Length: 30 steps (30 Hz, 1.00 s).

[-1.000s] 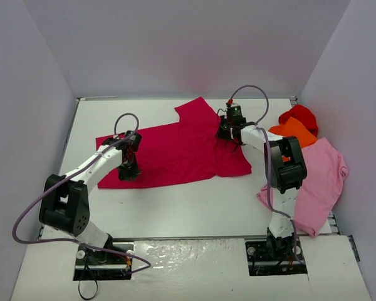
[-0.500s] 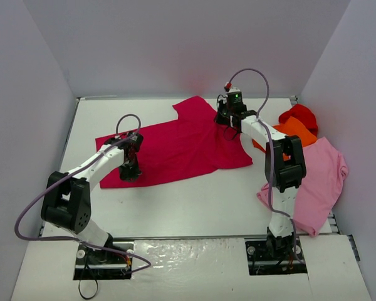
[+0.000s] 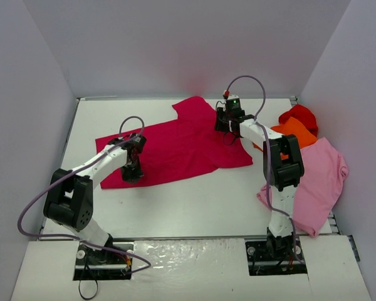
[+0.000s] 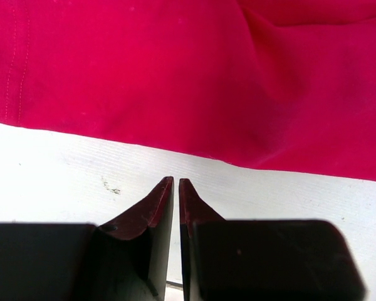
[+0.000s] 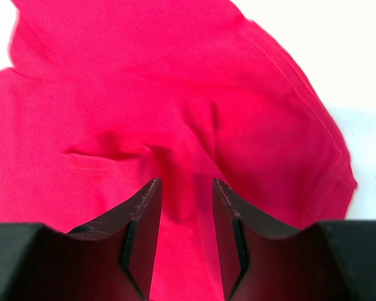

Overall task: Fold and stack the t-shirts
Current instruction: Fold the flattened tshirt in 1/3 of the way

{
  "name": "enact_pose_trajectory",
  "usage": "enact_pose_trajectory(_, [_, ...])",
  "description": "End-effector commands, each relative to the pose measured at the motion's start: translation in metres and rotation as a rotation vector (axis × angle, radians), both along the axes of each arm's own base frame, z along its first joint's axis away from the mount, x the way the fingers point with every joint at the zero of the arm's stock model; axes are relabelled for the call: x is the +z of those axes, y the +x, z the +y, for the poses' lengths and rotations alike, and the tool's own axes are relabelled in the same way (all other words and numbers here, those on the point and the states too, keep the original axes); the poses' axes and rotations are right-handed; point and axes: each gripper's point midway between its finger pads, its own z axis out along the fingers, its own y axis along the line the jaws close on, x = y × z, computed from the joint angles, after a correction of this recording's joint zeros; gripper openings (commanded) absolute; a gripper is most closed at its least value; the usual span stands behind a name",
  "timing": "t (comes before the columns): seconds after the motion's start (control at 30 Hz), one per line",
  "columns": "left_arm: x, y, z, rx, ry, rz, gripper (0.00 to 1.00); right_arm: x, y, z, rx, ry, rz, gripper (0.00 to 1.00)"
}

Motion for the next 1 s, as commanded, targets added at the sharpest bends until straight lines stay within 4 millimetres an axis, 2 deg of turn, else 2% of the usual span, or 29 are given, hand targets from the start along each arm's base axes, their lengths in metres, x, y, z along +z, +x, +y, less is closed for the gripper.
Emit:
enact_pose_trajectory(0.0, [0.012,0.018,-0.01,-0.005,-0.021,-0.068,0.05,0.033,-0.007,-0.009,-0.024,-0.03,-0.075,0.35])
enact_pose_trajectory(0.1, [0.015,0.026,-0.016,-0.019,-0.037,-0.075,0.01,0.032,-0.019,-0.003,-0.005,0.011,-0.052,0.34])
enact_pose_trajectory(0.2, [0.024,0.042,-0.025,-0.043,-0.037,-0.091,0.0,0.029,-0.03,0.024,0.056,0.047,-0.04,0.34])
enact_pose_trajectory(0.27, [0.028,0.048,-0.029,-0.057,-0.033,-0.092,0.0,0.03,-0.035,0.049,0.105,0.049,-0.045,0.34])
enact_pose_trajectory(0.33, [0.032,0.051,-0.034,-0.068,-0.03,-0.102,0.0,0.038,-0.036,0.072,0.142,0.049,-0.068,0.34])
enact_pose_trajectory(0.47, [0.029,0.046,-0.038,-0.07,-0.028,-0.097,0.0,0.044,-0.031,0.102,0.19,0.074,-0.083,0.35])
enact_pose_trajectory(0.53, [0.026,0.041,-0.038,-0.069,-0.027,-0.086,0.0,0.036,-0.027,0.111,0.206,0.085,-0.068,0.35])
enact_pose_trajectory(0.63, [0.021,0.033,-0.034,-0.06,-0.016,-0.07,0.01,0.029,-0.021,0.115,0.21,0.089,-0.061,0.35])
enact_pose_trajectory(0.8, [0.02,0.023,-0.026,-0.041,0.004,-0.072,0.15,0.016,-0.014,0.112,0.204,0.052,-0.05,0.35])
enact_pose_trajectory(0.97, [0.024,0.019,-0.025,-0.033,-0.001,-0.079,0.22,0.005,-0.009,0.111,0.204,0.03,-0.038,0.35])
